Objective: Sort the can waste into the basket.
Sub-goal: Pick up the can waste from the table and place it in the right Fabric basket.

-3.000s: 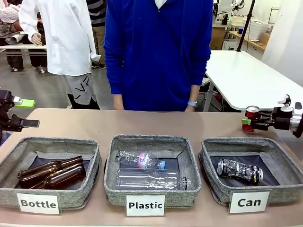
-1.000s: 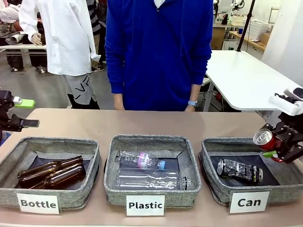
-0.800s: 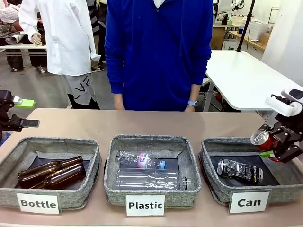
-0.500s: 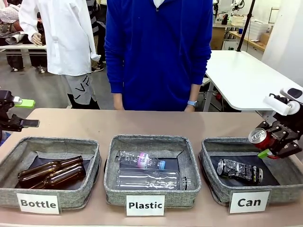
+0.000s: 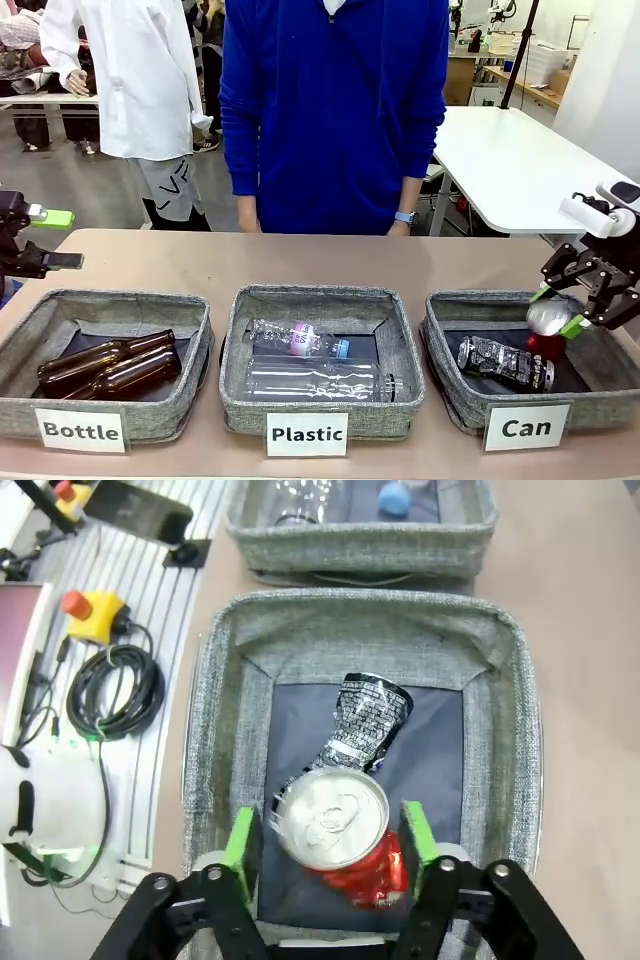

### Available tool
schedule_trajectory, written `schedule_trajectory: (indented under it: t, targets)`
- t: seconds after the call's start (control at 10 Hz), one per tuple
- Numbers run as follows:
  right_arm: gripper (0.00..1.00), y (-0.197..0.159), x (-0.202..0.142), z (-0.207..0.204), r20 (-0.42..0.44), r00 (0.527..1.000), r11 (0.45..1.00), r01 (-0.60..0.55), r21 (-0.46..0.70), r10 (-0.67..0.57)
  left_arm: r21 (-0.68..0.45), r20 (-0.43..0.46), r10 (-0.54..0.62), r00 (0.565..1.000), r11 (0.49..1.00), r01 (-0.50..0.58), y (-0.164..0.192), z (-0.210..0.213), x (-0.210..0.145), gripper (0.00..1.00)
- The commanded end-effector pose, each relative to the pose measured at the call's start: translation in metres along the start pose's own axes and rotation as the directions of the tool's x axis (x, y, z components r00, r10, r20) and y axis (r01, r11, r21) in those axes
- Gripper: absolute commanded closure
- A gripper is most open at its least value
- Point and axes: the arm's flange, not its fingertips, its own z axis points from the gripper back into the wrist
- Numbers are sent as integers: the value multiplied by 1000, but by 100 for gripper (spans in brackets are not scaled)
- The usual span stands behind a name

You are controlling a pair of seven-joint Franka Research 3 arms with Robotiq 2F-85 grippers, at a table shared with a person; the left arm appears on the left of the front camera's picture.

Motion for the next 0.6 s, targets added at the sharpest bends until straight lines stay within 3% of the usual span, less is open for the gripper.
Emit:
schedule_trajectory:
  t: [0.0, 0.3, 0.5]
  targets:
    - [0, -6, 1, 3, 9, 1000, 1000, 19, -9, -18, 2, 1, -4, 1000, 1000, 4, -2, 1, -1, 0]
    - [0, -7, 1, 5, 40, 999, 1000, 3, -22, -2, 2, 1, -4, 1000, 1000, 4, -2, 1, -1, 0]
    - [0, -19, 4, 13, 263, 960, 975, 140, -170, -92, 2, 1, -4, 1000, 1000, 4, -2, 1, -1, 0]
